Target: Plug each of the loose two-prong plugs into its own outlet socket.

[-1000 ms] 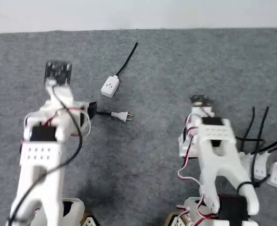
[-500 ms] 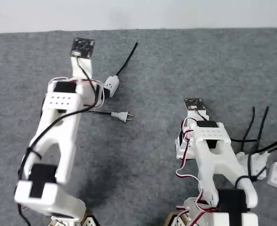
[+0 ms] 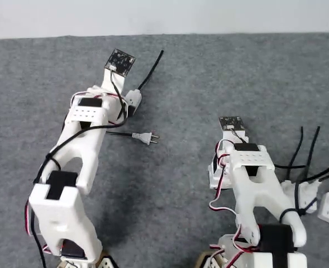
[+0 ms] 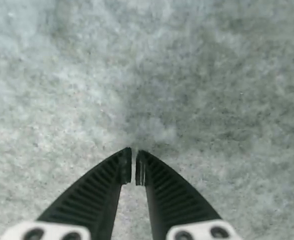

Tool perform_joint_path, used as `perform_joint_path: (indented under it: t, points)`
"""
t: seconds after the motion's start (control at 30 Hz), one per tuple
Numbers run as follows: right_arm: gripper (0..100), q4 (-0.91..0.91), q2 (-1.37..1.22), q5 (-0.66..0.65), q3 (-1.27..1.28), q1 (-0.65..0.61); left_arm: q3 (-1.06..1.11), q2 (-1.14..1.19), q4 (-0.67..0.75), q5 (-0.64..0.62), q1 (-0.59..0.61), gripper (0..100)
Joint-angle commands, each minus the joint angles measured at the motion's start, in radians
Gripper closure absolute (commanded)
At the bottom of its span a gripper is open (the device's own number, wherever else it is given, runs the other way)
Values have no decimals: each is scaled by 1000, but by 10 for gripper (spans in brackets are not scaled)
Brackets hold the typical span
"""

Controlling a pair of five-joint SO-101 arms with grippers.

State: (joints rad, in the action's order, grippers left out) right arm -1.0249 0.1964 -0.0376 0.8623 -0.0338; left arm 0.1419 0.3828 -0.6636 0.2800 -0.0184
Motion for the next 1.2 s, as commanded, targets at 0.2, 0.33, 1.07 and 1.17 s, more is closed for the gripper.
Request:
perform_joint_path:
  t: [0.2,0.33,1.07,1.17]
  points:
    - [989,44,-4,-18,-9,-19,-53,123,226,15,-31,748]
    - [989,39,-4,-18,-8,-19,-53,160,282,97,-34,750]
    - [990,35,-2,-12,-6,-13,-216,408,308,103,-25,990]
    - [990,44,-1,-12,-6,-13,-208,328,209,92,-23,988]
